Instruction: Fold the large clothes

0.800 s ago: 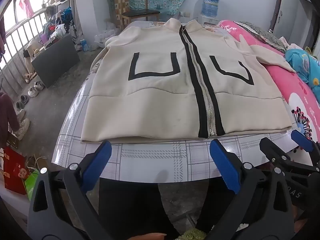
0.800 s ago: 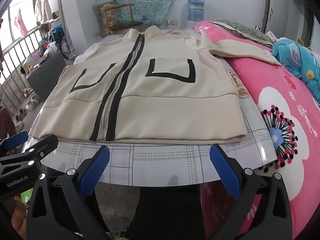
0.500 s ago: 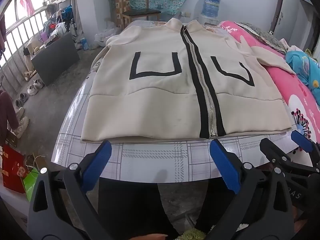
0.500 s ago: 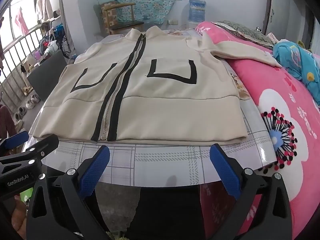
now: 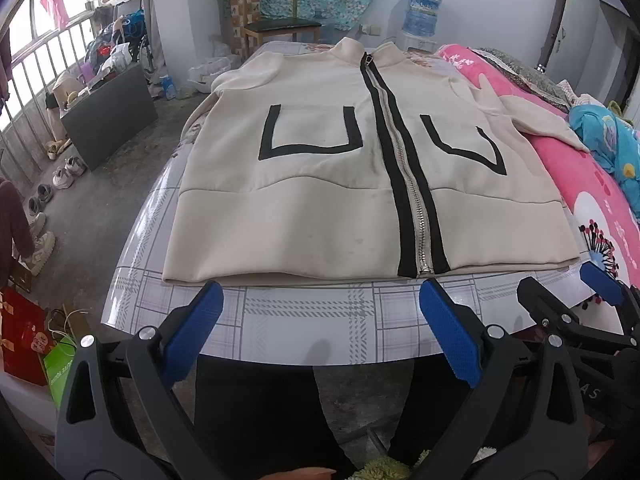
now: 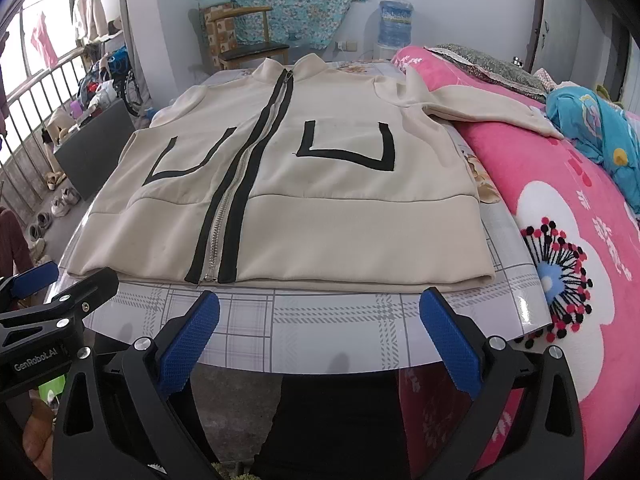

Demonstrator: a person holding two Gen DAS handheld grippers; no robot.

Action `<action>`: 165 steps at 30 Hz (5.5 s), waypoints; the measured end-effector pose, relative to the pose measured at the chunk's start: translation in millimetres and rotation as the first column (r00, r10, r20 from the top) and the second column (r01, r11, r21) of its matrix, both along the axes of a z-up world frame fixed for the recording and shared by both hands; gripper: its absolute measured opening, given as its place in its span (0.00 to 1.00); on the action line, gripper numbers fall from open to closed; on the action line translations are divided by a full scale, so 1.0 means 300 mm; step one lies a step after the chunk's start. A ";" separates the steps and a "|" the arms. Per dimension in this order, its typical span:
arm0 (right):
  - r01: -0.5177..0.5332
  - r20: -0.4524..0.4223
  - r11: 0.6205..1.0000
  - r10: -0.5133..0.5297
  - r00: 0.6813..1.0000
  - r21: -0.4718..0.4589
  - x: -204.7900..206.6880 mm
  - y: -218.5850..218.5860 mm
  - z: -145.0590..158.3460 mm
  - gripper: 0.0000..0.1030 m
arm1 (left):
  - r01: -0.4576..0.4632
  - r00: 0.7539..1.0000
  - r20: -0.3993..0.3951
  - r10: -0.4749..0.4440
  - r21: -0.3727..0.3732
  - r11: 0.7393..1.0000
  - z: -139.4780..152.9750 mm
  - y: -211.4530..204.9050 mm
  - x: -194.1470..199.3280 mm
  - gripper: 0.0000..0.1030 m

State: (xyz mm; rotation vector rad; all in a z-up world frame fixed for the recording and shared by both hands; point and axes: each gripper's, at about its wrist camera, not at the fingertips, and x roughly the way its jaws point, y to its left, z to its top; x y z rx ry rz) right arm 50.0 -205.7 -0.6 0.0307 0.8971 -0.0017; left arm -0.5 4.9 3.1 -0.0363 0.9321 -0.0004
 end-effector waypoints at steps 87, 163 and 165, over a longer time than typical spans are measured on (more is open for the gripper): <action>0.135 -0.045 0.989 -0.132 0.990 0.065 0.167 -0.391 -0.106 0.86 | -0.166 0.980 0.094 0.174 -0.087 0.982 -0.126 0.439 0.121 0.92; -0.154 -0.108 0.988 0.149 0.983 -0.033 0.319 0.011 -0.207 0.94 | 0.008 0.999 -0.048 -0.003 0.096 0.995 -0.195 0.206 0.329 0.94; -0.153 -0.112 0.988 0.149 0.982 -0.030 0.315 0.002 -0.205 0.94 | -0.002 0.999 -0.053 0.005 0.069 0.998 -0.198 0.219 0.329 0.94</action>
